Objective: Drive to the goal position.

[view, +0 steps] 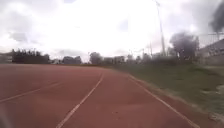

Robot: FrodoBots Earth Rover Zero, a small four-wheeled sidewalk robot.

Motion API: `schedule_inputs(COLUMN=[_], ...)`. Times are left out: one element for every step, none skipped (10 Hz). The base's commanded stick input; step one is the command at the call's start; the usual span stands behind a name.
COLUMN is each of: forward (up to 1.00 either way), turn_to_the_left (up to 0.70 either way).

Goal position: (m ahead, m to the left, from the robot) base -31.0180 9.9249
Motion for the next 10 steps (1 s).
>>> schedule_inputs(forward=[0.00, 0.00, 0.00, 0.00, 0.00, 0.00, 0.00, 0.00, 0.00, 0.00], turn_to_the_left=[0.00, 0.00, 0.00, 0.00, 0.02, 0.36, 0.69, 0.70, 0.70, 0.70])
